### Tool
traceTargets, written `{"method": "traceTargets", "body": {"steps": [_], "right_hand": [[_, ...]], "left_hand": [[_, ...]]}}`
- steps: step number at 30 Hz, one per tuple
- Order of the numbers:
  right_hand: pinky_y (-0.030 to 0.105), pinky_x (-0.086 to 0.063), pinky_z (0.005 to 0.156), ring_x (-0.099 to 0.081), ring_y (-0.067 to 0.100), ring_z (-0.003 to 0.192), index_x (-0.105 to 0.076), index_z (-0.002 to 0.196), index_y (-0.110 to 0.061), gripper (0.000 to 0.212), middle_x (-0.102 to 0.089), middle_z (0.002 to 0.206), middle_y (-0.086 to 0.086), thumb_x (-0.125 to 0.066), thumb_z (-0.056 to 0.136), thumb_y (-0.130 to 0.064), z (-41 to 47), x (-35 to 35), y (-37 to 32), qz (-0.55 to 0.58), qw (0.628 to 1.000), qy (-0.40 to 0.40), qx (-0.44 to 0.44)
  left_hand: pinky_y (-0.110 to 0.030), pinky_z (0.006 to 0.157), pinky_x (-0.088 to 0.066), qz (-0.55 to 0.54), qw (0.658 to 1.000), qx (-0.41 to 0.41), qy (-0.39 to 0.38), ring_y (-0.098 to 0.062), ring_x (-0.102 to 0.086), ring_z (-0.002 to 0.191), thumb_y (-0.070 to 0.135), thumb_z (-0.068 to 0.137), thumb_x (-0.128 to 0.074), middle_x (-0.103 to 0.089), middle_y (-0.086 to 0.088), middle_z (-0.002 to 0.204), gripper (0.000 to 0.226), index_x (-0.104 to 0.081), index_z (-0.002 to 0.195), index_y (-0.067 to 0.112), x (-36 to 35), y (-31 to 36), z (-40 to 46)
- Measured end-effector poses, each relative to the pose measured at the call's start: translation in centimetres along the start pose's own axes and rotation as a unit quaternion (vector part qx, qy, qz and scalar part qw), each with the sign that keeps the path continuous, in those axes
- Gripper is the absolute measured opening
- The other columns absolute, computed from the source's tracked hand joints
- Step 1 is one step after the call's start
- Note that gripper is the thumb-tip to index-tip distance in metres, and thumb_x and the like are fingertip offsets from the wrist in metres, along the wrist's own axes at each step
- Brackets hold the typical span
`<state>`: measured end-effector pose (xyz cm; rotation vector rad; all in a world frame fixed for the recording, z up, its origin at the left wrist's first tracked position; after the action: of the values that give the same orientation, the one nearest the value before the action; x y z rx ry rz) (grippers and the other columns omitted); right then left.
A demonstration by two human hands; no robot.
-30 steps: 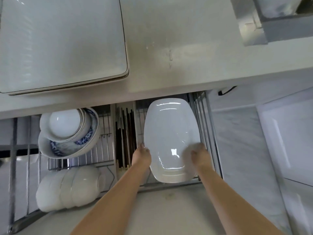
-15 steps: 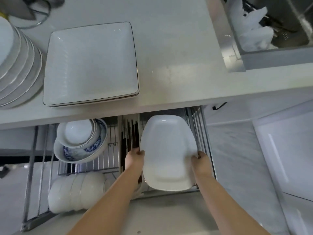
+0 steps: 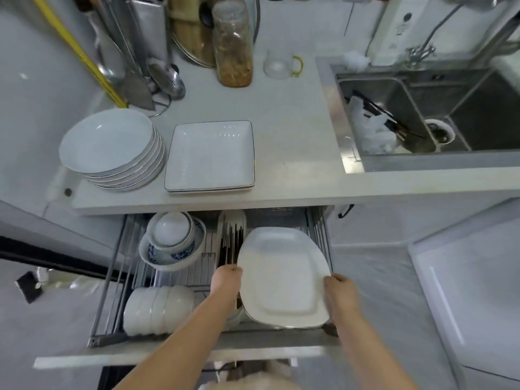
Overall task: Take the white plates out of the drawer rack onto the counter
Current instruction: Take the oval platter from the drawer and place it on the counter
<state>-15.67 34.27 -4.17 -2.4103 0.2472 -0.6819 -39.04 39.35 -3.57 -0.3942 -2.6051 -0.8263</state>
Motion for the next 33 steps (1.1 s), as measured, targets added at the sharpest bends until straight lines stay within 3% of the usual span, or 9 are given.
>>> {"method": "traceTargets", "body": {"steps": [4, 8, 10, 13, 16, 21, 25, 29, 33], "right_hand": [[0.034, -0.03, 0.061, -0.038, 0.022, 0.068, -0.052, 0.067, -0.004, 0.017, -0.044, 0.067, 0.013, -0.046, 0.08, 0.005, -2.5, 2.4, -1.8, 0.032, 0.999, -0.009, 0.025], [0.028, -0.027, 0.051, -0.039, 0.02, 0.058, -0.053, 0.067, -0.003, 0.017, -0.046, 0.064, 0.012, -0.049, 0.083, 0.003, -4.4, 4.6, -4.3, 0.051, 0.998, -0.014, 0.042], [0.025, -0.027, 0.049, -0.038, 0.02, 0.051, -0.05, 0.064, -0.004, 0.021, -0.044, 0.059, 0.011, -0.049, 0.084, 0.002, -5.0, 5.7, -5.5, 0.066, 0.997, -0.025, 0.039], [0.022, -0.036, 0.047, -0.044, 0.021, 0.054, -0.048, 0.071, -0.005, 0.016, -0.048, 0.064, 0.011, -0.046, 0.086, 0.001, -6.4, 7.8, -7.8, 0.063, 0.996, -0.05, 0.037], [0.023, -0.043, 0.049, -0.047, 0.02, 0.058, -0.049, 0.081, -0.007, 0.008, -0.05, 0.068, 0.01, -0.047, 0.086, -0.001, -8.2, 10.4, -10.3, 0.0, 0.995, -0.079, 0.061], [0.017, -0.041, 0.037, -0.041, 0.015, 0.048, -0.046, 0.075, -0.008, 0.015, -0.044, 0.055, 0.007, -0.05, 0.088, -0.001, -10.3, 14.7, -13.3, -0.033, 0.989, -0.108, 0.092], [0.016, -0.035, 0.034, -0.038, 0.014, 0.04, -0.044, 0.065, -0.009, 0.024, -0.042, 0.041, 0.002, -0.05, 0.085, 0.003, -11.0, 17.0, -15.1, -0.037, 0.986, -0.108, 0.118], [0.016, -0.031, 0.035, -0.03, 0.014, 0.04, -0.04, 0.063, -0.011, 0.026, -0.036, 0.044, 0.002, -0.051, 0.083, 0.002, -10.6, 18.4, -17.2, -0.046, 0.982, -0.089, 0.158], [0.02, -0.037, 0.044, -0.037, 0.018, 0.048, -0.045, 0.067, -0.007, 0.019, -0.041, 0.056, 0.008, -0.052, 0.083, 0.0, -9.3, 18.9, -18.8, -0.077, 0.977, -0.08, 0.182]], "left_hand": [[-0.025, 0.046, -0.041, -0.033, 0.999, 0.017, -0.006, -0.019, -0.052, 0.055, 0.005, 0.087, -0.047, -0.054, -0.007, 0.063, 0.029, -0.052, 0.059, 0.01, 1.5, 1.3, -3.1], [-0.045, 0.077, -0.058, -0.132, 0.991, 0.018, -0.022, -0.034, -0.065, 0.081, -0.001, 0.086, -0.052, -0.062, -0.018, 0.079, 0.016, -0.054, 0.07, 0.002, 2.4, 2.8, -5.7], [-0.043, 0.066, -0.059, -0.144, 0.989, -0.008, -0.038, -0.034, -0.065, 0.076, -0.003, 0.087, -0.052, -0.063, -0.021, 0.084, 0.01, -0.056, 0.077, -0.002, 2.7, 3.8, -6.9], [-0.039, 0.048, -0.056, -0.151, 0.984, -0.02, -0.087, -0.034, -0.063, 0.065, -0.011, 0.086, -0.047, -0.057, -0.02, 0.067, 0.009, -0.054, 0.091, -0.009, 3.0, 5.2, -8.9], [-0.036, 0.042, -0.054, -0.149, 0.979, -0.02, -0.136, -0.035, -0.064, 0.068, -0.016, 0.084, -0.043, -0.055, -0.021, 0.069, 0.015, -0.051, 0.095, -0.009, 3.4, 6.7, -11.0], [-0.03, 0.047, -0.05, -0.046, 0.98, -0.065, -0.182, -0.015, -0.056, 0.036, -0.005, 0.087, -0.046, -0.052, -0.005, 0.035, 0.013, -0.052, 0.078, 0.002, 4.2, 10.1, -13.7], [-0.027, 0.045, -0.054, 0.0, 0.975, -0.125, -0.183, -0.016, -0.061, 0.049, 0.0, 0.087, -0.051, -0.058, -0.006, 0.05, 0.037, -0.053, 0.123, -0.009, 4.3, 13.0, -15.1], [-0.024, 0.042, -0.053, 0.025, 0.972, -0.166, -0.162, -0.013, -0.068, 0.047, 0.004, 0.087, -0.057, -0.067, -0.006, 0.054, 0.011, -0.055, 0.097, -0.001, 4.5, 15.2, -16.4], [-0.024, 0.047, -0.055, 0.016, 0.973, -0.192, -0.13, -0.013, -0.069, 0.052, 0.007, 0.088, -0.06, -0.069, -0.008, 0.062, 0.013, -0.057, 0.097, -0.001, 4.4, 17.0, -16.6]]}}
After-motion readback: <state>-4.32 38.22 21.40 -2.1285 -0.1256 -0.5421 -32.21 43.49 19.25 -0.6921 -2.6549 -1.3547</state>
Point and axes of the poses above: each hand's wrist, its own z-axis towards the middle knuckle, its own x-axis out of the back of the hand, y = z × x, the point moved 3 cm from there along z, towards the middle knuckle
